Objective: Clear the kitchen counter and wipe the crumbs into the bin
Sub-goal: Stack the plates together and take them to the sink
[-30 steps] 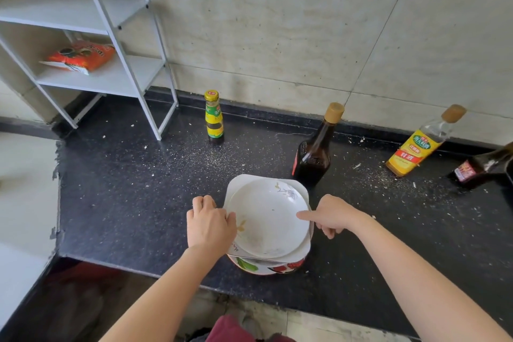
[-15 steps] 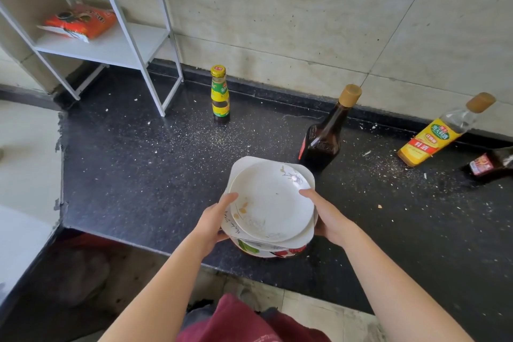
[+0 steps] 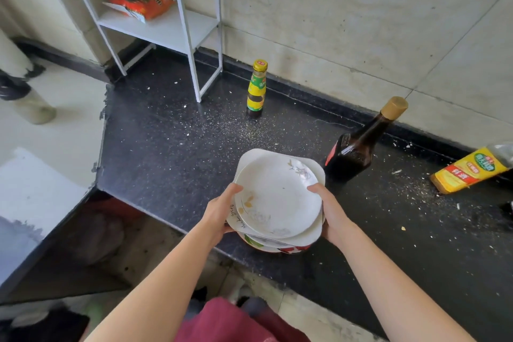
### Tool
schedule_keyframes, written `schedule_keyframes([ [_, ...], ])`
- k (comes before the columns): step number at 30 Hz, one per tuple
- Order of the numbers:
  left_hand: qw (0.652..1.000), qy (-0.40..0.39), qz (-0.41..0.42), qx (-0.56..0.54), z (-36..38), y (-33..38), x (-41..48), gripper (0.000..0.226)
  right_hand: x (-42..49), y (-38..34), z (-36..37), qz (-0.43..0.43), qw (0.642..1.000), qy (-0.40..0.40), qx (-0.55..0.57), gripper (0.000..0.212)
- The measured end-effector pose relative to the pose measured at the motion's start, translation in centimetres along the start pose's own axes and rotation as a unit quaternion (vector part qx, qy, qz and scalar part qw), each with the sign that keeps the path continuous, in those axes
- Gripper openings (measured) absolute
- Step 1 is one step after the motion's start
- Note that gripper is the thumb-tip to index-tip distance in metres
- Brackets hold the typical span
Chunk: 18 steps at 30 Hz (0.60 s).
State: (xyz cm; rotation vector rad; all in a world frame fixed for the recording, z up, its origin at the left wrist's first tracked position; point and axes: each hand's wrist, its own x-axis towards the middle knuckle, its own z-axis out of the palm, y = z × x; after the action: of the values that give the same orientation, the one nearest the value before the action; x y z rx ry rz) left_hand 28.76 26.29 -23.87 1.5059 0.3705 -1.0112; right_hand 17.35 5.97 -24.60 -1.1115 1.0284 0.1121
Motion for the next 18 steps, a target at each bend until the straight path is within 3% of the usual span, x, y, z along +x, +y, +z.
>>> schedule_keyframes([
  [13, 0.973, 0.150, 0.078, -0.159, -20.9, 1.3, -7.0, 0.057, -2.3, -1.4, 23.5, -0.049, 0.972, -0.186, -0.135, 0.033],
  [18, 0.952, 0.206, 0.091, -0.206, -33.2, 0.3, -10.4, 0.057, -5.0, 1.2, 36.5, -0.055, 0.950, -0.237, -0.197, 0.044],
])
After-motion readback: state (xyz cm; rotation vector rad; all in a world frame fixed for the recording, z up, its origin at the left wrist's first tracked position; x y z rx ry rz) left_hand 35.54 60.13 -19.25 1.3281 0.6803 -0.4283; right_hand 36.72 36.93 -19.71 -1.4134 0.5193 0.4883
